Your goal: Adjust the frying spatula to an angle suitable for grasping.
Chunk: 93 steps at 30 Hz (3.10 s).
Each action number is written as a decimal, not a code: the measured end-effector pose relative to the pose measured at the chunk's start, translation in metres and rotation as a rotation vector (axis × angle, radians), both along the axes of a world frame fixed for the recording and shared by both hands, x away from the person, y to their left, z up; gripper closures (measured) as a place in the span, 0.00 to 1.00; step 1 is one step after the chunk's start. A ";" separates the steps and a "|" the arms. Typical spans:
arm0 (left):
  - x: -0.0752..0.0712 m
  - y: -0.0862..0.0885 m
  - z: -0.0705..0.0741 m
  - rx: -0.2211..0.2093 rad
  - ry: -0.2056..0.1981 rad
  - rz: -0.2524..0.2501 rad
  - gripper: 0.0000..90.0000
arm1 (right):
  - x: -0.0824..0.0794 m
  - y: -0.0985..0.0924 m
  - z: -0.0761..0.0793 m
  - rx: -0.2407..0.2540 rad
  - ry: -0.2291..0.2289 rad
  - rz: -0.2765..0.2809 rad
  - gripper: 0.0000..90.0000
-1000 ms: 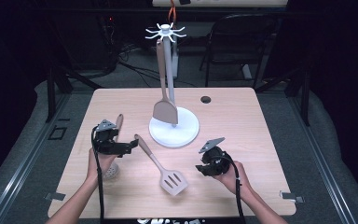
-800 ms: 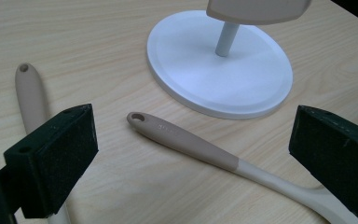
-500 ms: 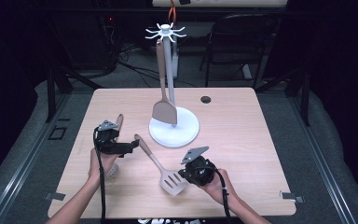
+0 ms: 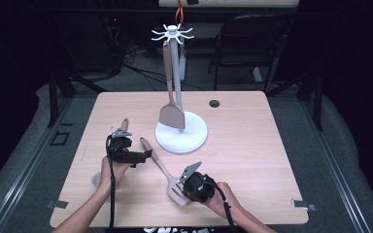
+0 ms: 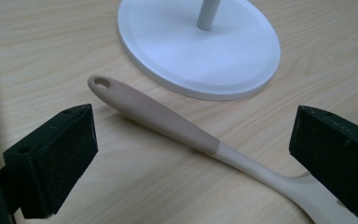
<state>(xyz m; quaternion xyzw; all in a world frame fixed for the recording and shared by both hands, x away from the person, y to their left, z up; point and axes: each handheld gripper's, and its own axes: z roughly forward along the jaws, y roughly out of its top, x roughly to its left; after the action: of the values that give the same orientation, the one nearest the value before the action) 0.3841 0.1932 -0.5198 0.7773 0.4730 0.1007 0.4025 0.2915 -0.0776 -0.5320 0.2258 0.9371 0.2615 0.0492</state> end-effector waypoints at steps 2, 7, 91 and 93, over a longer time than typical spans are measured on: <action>0.000 -0.003 -0.003 0.000 0.019 -0.003 0.01 | 0.001 0.001 -0.008 -0.024 0.008 0.009 1.00; 0.000 -0.011 -0.010 0.009 0.048 -0.016 0.02 | 0.003 0.005 -0.021 -0.044 0.024 0.019 1.00; -0.030 -0.044 0.022 -0.241 -0.132 -0.097 0.76 | 0.033 -0.001 0.018 0.190 -0.052 -0.150 0.68; -0.032 -0.045 0.024 -0.243 -0.140 -0.104 0.76 | 0.036 0.002 0.019 0.203 -0.051 -0.155 0.68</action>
<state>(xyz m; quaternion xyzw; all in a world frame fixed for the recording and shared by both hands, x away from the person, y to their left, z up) 0.3522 0.1478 -0.4961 0.7373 0.4116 0.0757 0.5304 0.3277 -0.0757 -0.5134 0.2944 0.8841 0.3560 0.0701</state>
